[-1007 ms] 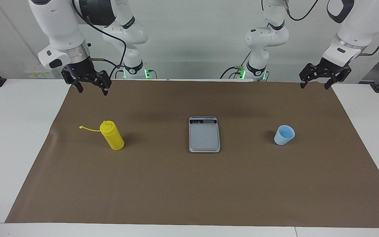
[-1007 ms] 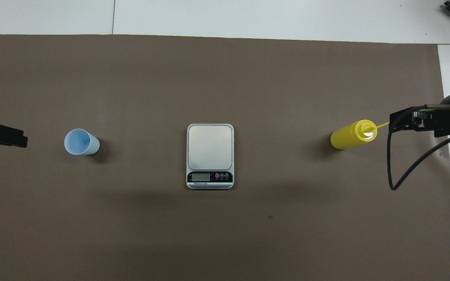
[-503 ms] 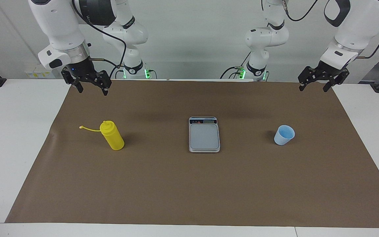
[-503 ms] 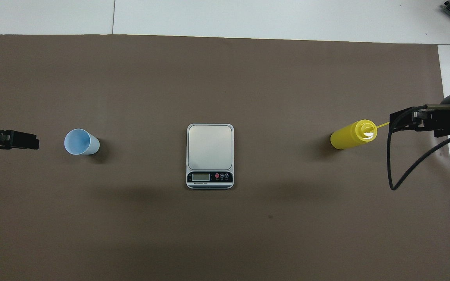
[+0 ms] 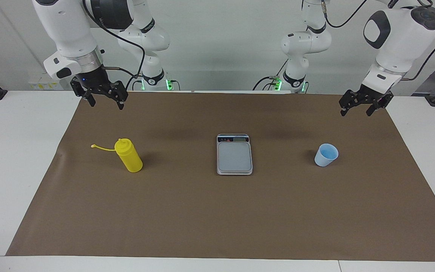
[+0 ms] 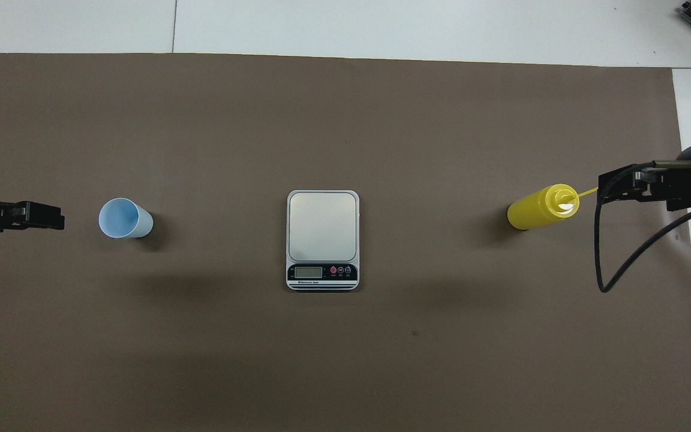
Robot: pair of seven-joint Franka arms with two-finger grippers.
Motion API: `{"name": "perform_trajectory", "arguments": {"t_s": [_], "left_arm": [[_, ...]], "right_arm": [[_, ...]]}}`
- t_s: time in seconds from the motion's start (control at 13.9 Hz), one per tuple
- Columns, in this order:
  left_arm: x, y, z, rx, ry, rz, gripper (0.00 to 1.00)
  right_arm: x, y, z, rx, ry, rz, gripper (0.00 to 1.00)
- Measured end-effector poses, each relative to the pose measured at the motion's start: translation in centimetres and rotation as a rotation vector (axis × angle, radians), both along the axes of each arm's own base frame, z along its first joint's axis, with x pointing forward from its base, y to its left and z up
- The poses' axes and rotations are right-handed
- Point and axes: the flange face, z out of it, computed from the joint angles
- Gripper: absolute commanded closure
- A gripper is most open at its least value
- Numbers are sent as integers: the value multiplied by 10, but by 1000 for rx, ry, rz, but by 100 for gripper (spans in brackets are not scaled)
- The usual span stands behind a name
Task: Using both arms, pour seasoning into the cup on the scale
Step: 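Reach the left gripper to the light-blue cup and grasp it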
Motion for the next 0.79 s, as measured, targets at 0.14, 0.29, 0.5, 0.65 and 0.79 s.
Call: {"name": "perform_trajectory", "arguments": {"t_s": [0.14, 0.29, 0.5, 0.65, 0.79], "left_arm": [[11, -2, -28, -4, 10, 47, 0], [19, -5, -60, -7, 24, 66, 0], [14, -3, -109, -8, -12, 78, 0], [9, -3, -125, -7, -20, 82, 0], [9, -3, -131, -8, -31, 87, 0]], "right_arm": [[0, 0, 0, 0, 0, 0, 0], [0, 0, 0, 0, 0, 0, 0], [0, 0, 0, 0, 0, 0, 0], [0, 0, 0, 0, 0, 0, 0], [0, 0, 0, 0, 0, 0, 0]]}}
